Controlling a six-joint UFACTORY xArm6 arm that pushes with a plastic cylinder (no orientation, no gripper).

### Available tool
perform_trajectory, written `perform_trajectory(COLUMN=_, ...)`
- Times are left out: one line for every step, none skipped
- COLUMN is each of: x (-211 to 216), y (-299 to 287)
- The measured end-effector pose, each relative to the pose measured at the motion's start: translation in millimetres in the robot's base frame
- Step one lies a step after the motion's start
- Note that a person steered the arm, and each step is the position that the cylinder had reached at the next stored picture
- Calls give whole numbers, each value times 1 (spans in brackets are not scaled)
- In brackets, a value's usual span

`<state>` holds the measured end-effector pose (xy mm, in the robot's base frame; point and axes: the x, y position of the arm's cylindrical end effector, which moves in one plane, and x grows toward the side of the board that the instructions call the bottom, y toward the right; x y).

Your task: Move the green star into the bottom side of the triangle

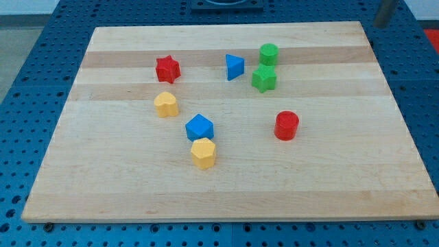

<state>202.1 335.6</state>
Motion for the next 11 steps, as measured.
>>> perform_trajectory(x=0, y=0)
perform_trajectory(x=9, y=-18)
perform_trajectory(x=45, y=-70)
perform_trajectory(x=77, y=-110)
perform_trajectory(x=102, y=-134)
perform_trajectory(x=130, y=-156)
perform_trajectory(x=151, y=-201)
perform_trajectory(x=151, y=-247)
perform_trajectory(x=151, y=-295)
perform_trajectory(x=150, y=-320)
perform_trajectory(x=146, y=-321)
